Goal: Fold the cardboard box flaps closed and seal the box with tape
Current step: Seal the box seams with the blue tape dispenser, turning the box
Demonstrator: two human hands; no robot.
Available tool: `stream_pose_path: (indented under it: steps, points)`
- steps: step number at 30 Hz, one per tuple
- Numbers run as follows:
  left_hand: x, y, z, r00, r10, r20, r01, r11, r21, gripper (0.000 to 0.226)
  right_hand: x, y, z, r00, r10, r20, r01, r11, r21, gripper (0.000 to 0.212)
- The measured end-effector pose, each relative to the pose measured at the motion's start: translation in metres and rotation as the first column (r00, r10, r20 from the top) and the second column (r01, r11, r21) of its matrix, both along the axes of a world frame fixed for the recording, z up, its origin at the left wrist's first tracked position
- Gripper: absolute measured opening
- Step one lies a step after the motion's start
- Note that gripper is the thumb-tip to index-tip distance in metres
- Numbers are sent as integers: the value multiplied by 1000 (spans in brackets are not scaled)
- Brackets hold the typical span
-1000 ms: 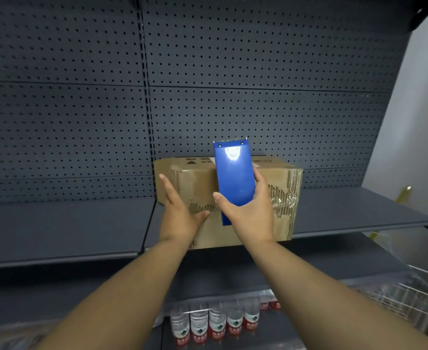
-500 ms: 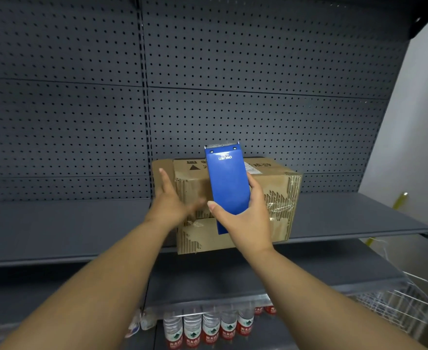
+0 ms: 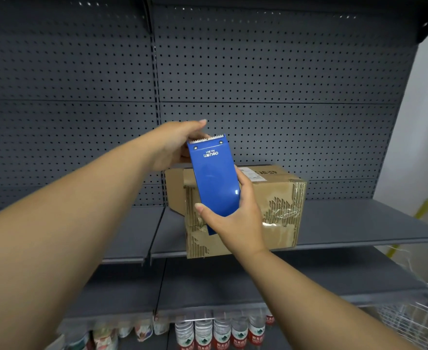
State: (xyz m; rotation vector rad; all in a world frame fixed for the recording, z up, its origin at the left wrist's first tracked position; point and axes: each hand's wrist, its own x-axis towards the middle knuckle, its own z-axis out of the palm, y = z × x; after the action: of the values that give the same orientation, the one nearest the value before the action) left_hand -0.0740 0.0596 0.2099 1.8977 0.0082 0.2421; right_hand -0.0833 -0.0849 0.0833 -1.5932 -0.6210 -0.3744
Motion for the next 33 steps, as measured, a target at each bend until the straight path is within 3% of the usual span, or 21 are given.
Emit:
stream_pose_path:
  steps: [8,13,21,24,33]
  points:
    - [-4,14,34,999,36,5,-36,989,142,20,-7,13,22,998,29,47,-29,1000,-4,89]
    - [3,20,67,997,18,78,-34,975,219,20,2,26,46,999,31,12,-32,996,79,96]
    - [10,22,94,982,37,186,-100,936,337,19,13,44,62,994,77,-74,-57,969,239,46]
    - [13,25,86,981,24,194,-92,933,347,19,7,51,53,993,80,-90,-55,965,256,16]
    - [8,22,48,964,72,257,-152,940,306,18,-20,46,25,984,55,-168,-1,951,308,11]
